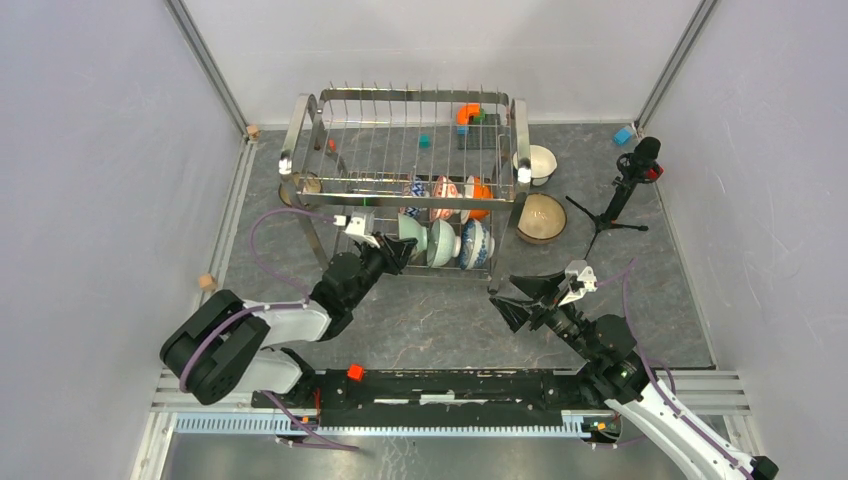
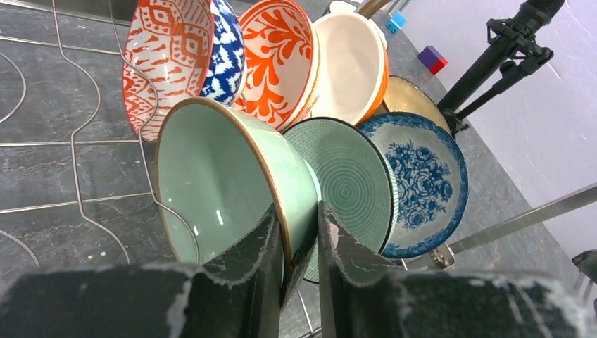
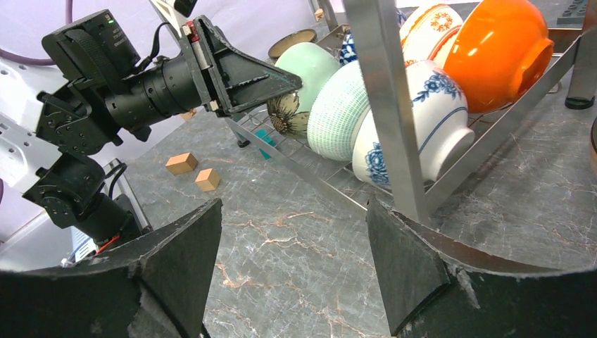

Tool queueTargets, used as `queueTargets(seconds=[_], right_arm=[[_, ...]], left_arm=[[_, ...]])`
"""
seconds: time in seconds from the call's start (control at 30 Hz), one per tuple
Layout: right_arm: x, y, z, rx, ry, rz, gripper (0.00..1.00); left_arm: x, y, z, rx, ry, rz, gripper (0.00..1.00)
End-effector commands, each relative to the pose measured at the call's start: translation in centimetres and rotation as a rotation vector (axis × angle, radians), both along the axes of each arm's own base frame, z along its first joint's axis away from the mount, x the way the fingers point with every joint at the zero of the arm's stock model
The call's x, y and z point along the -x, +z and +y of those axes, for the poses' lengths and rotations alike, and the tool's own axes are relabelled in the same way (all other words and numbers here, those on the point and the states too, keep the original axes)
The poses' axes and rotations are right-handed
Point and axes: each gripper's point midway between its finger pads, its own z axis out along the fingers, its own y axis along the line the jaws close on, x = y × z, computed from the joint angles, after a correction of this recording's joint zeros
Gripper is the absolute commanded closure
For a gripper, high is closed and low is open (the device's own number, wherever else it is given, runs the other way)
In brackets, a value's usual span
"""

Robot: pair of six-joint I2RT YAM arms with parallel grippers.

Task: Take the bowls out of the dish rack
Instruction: Pick up the bowl from the dish rack.

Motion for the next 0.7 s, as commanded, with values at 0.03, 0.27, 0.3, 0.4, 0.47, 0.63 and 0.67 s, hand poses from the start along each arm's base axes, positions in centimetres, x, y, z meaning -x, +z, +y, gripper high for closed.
queueTargets(seconds=[0.03, 0.27, 0.3, 0.4, 0.47, 0.63, 0.67], right_arm=[[-0.1, -4.2, 0.4, 0.048, 0.011, 0.046, 0.20], [-0.1, -4.4, 0.4, 0.045, 0.008, 0.054, 0.20], [-0.1, -4.5, 0.4, 0.046, 0.009, 0.055, 0.20], [-0.1, -4.6, 0.4, 0.047, 0.010, 0.059, 0.20], [-0.1, -4.4, 0.4, 0.037, 0.008, 0.050, 0.20], [-0.1, -4.5, 0.4, 0.036, 0.013, 0.042, 0.19], [0.0, -4.5, 0.4, 0.036, 0.015, 0.041, 0.18]], left_arm=[[0.6, 3.0, 0.8, 0.104, 0.016, -0.059, 0.98], [0.9, 5.6, 0.8, 0.153, 0.006, -0.113, 0.98], [1.0, 5.8, 0.7, 0.158, 0.003, -0.117, 0.98], [1.0, 6.0, 0.7, 0.170, 0.002, -0.116, 0.98], [1.1, 6.0, 0.8, 0.181, 0.003, -0.116, 0.98], [1.4, 6.1, 0.9, 0.218, -0.004, -0.118, 0.98], [1.3, 6.1, 1.0, 0.225, -0.007, -0.117, 0.98]])
